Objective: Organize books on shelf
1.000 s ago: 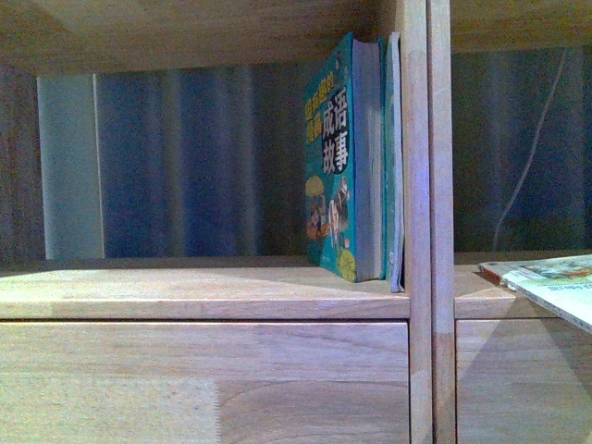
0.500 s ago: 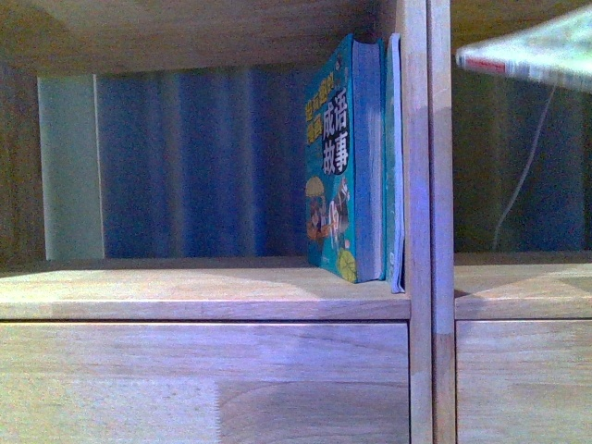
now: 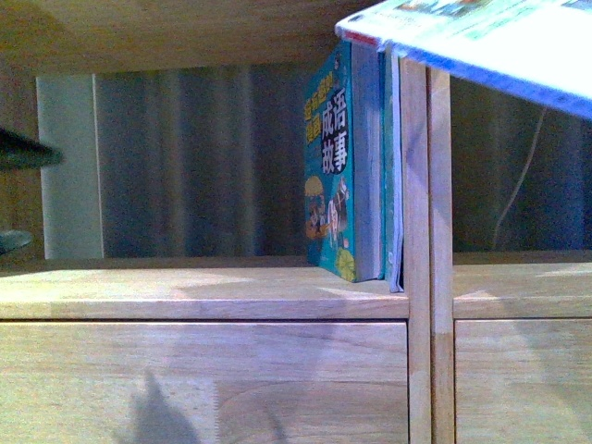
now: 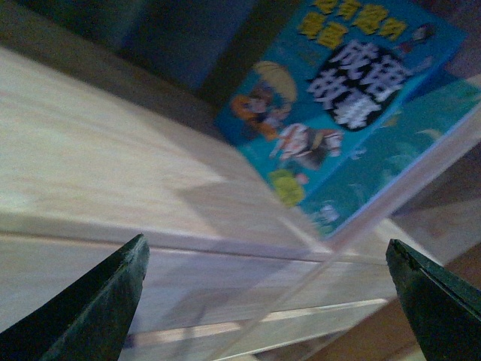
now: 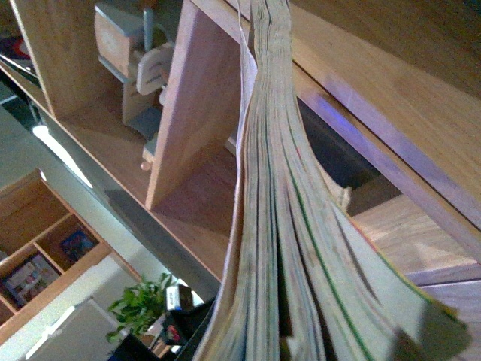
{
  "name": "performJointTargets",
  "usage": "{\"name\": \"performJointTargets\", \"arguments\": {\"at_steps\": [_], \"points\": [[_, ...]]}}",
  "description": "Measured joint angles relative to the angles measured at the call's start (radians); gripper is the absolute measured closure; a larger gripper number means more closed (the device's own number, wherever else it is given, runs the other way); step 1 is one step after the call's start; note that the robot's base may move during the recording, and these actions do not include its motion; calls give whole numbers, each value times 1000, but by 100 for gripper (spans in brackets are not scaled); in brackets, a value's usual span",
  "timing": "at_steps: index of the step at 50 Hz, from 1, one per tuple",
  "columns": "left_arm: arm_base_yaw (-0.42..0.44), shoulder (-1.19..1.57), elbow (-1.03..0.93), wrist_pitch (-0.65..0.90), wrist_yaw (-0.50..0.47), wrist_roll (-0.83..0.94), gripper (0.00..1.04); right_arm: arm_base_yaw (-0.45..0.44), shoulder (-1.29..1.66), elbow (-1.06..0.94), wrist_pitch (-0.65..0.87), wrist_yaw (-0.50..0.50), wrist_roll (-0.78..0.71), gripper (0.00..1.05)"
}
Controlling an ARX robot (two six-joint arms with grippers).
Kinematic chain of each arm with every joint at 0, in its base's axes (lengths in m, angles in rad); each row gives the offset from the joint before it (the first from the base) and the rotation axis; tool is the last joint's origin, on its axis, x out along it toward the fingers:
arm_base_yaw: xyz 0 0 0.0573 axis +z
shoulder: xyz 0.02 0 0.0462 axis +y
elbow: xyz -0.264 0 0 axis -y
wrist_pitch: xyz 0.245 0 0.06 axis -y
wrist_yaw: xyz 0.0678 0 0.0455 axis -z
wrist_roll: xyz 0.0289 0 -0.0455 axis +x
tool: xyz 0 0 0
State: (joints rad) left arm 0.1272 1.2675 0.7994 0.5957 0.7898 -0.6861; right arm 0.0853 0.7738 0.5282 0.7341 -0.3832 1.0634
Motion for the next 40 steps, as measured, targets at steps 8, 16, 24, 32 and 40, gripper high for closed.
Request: {"name": "performJointTargets", "arguments": {"at_steps": [8, 16, 24, 32, 40], "points": [[-94, 72, 88, 104, 68, -217, 7, 122, 165, 74, 63, 73, -85, 97], [-165, 126, 133, 167, 73, -367, 7, 241, 317, 148, 105, 130, -126, 97], [-209, 148, 156, 223, 55, -463, 7, 330, 429, 188, 138, 180, -127, 97], [-248, 147, 165, 262, 49, -511, 7, 399, 486, 193, 179, 205, -39, 97], [-276, 129, 146, 309, 57, -524, 7, 412, 513, 199, 230, 215, 108, 97]]}}
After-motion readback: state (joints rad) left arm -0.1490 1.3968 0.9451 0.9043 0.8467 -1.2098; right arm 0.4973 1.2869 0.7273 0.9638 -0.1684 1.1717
